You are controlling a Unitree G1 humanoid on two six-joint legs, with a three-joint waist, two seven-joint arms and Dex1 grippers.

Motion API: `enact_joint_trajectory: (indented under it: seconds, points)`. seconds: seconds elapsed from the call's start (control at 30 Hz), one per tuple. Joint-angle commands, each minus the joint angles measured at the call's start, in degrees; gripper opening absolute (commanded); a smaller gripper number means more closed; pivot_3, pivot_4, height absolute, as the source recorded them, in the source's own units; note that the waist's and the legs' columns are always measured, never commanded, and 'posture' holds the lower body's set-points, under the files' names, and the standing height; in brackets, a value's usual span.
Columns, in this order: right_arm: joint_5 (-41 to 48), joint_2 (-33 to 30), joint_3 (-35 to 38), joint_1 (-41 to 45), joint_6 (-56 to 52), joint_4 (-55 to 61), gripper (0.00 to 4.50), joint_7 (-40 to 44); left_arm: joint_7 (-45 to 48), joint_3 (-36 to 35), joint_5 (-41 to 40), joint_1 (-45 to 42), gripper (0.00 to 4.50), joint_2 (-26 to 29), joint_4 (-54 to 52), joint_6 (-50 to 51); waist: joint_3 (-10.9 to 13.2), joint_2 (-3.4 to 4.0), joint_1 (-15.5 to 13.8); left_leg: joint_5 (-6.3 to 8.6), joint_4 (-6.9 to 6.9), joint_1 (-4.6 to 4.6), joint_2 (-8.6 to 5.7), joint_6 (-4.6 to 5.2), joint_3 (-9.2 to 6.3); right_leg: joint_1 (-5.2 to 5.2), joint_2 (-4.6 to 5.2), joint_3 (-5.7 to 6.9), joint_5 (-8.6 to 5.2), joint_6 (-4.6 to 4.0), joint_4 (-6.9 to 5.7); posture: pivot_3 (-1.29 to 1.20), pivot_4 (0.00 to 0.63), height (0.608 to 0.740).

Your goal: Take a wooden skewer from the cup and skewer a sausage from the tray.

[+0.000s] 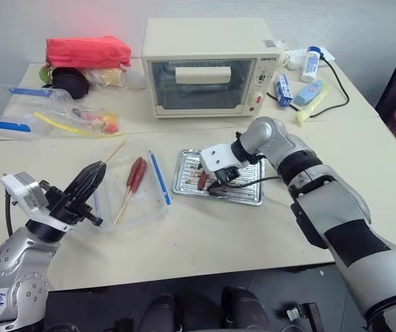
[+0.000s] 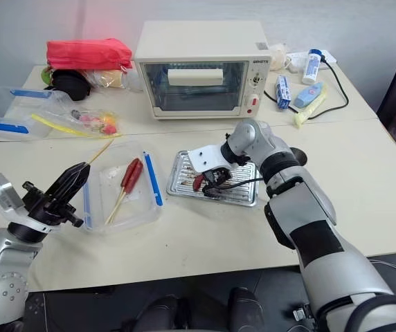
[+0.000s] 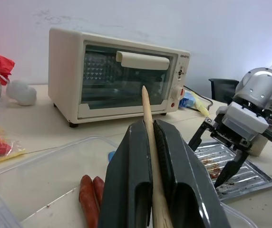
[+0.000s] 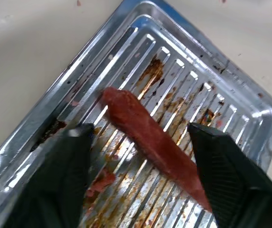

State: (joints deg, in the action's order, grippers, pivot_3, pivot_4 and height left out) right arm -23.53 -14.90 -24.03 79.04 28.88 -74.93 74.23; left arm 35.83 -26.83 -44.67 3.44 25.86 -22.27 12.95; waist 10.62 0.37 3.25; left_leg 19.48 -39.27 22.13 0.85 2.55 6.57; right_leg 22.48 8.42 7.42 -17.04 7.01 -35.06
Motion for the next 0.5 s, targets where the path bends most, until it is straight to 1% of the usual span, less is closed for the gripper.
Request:
enact_joint_trajectory:
  seconds: [0.03, 0.13, 0.37, 0.5]
  points:
    - [-1.39, -0.46, -0.68, 1.05, -4.6, -0.8, 1.88, 0.7, -0.07, -0.46, 0.2, 0.02, 0.0, -0.02, -1.63, -1.46, 0.0, 0.0, -0.02, 0.0, 0.0, 0.0, 0.0, 0.0, -0.01, 0.0, 0.0, -0.01, 0.0, 0.0, 0.0, 0.0, 0.15, 0.74]
    - [-1.45, -0.94, -0.76, 1.4, -7.37, -0.67, 0.83, 2.14, -0.05, -0.42, 0.24, 0.43, 0.0, -0.19, -1.83, -1.67, 0.0, 0.0, -0.02, 0.0, 0.0, 0.0, 0.0, 0.0, -0.01, -0.01, 0.01, -0.03, 0.0, 0.0, 0.0, 0.0, 0.15, 0.74]
    - [-1.47, -1.84, -1.02, 1.84, -11.07, -0.27, 0.83, 3.78, 0.11, -0.08, 0.35, 0.7, 0.0, -0.33, -1.52, -2.26, 0.0, 0.0, -0.04, -0.01, 0.0, 0.0, -0.01, -0.01, -0.02, -0.01, 0.01, -0.03, 0.0, 0.0, 0.0, 0.0, 0.15, 0.74]
    - [-1.08, -2.35, -0.78, 2.04, -14.84, -0.13, 0.83, 6.68, 0.4, 0.38, 0.52, 0.34, 0.0, -0.22, -1.1, -2.52, 0.0, 0.0, -0.04, -0.01, 0.0, 0.0, -0.01, -0.01, -0.03, -0.01, 0.01, -0.02, 0.0, 0.0, 0.0, 0.0, 0.15, 0.74]
